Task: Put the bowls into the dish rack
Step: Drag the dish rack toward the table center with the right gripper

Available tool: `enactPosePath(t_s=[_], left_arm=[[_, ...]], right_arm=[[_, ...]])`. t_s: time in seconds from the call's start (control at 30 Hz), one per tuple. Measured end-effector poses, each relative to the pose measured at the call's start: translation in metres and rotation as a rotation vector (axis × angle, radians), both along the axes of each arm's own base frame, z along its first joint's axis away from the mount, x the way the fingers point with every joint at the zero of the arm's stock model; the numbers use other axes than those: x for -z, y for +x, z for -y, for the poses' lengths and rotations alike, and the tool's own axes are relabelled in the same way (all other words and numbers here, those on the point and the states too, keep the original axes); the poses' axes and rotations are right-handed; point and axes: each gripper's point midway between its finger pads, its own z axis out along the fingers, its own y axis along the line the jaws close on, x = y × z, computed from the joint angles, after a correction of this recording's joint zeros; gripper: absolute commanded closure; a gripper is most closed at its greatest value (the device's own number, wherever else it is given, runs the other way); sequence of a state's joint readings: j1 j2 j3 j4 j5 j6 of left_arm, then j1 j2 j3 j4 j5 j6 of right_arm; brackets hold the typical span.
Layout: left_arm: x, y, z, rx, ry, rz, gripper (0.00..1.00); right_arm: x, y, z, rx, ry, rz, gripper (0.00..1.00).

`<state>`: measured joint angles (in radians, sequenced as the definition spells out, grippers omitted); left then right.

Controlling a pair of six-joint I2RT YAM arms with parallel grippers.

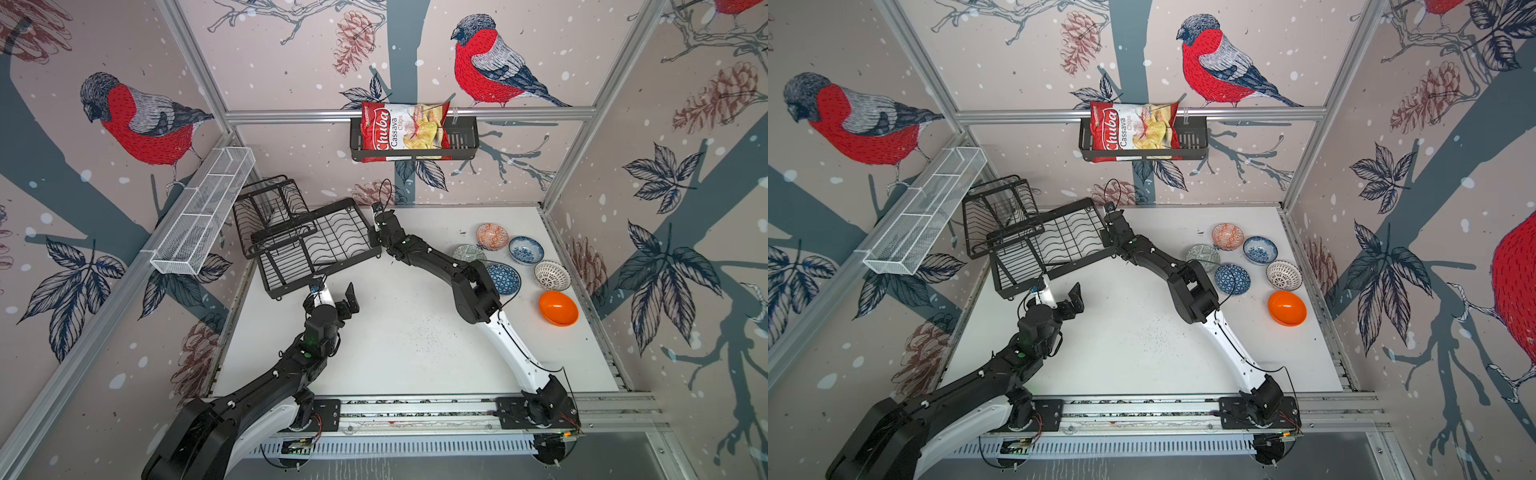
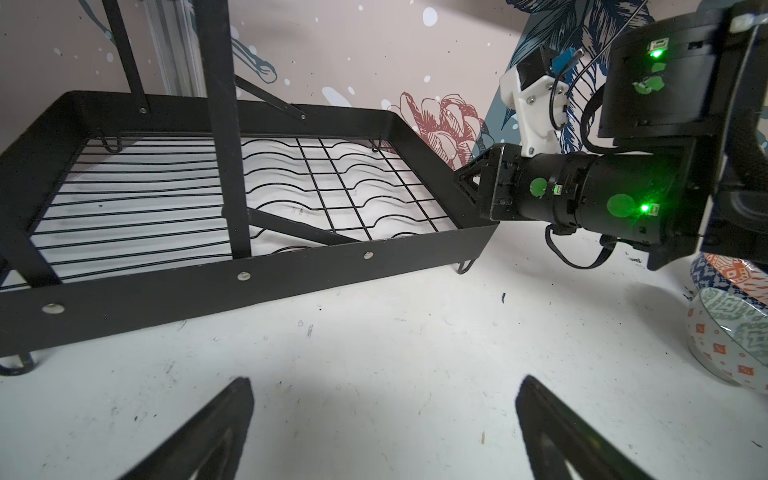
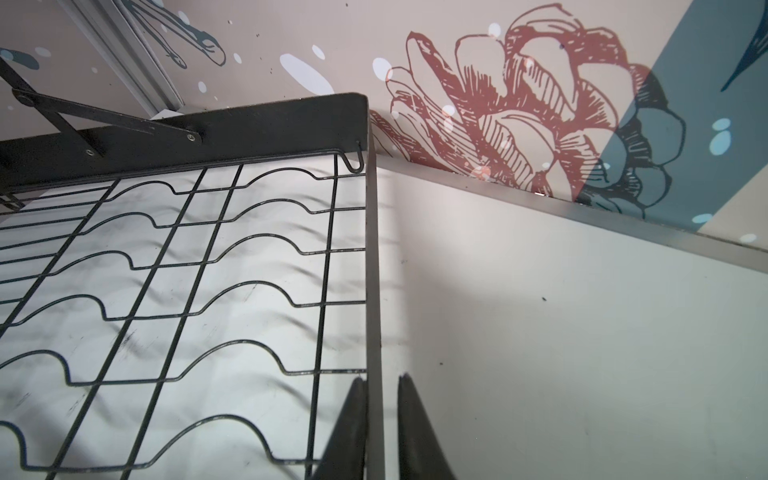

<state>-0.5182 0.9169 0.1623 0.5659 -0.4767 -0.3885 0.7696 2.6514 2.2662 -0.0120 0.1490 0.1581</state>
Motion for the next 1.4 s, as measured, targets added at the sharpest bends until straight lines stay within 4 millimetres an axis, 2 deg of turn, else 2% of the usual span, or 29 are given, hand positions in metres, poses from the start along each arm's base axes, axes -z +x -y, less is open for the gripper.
enactPosePath(t_s=[0.1,0.3,0.8,1.1,1.4], left_arm=[[0.0,0.0,-0.001,-0.003,0.001,0.0,0.02],[0.0,0.0,-0.002,-0.007,0.0,0.002,0.02],[0.005,0.001,-0.005,-0.018,0.005,-0.011,0.02],[0.007,0.002,-0.002,-0.008,0.002,-0.014,0.02],[0.011,0.005,0.009,0.043,-0.002,-0.037,0.02]], right_arm=[[0.001,-0.003,0.006,0.007,0.015,-0.01,0.97],[0.002,-0.005,0.017,0.019,0.054,-0.046,0.99],[0.004,-0.016,0.064,0.085,0.101,-0.103,1.0],[0.006,-0.025,0.119,0.181,0.148,-0.151,1.0],[0.006,-0.049,0.169,0.311,0.156,-0.17,1.0]])
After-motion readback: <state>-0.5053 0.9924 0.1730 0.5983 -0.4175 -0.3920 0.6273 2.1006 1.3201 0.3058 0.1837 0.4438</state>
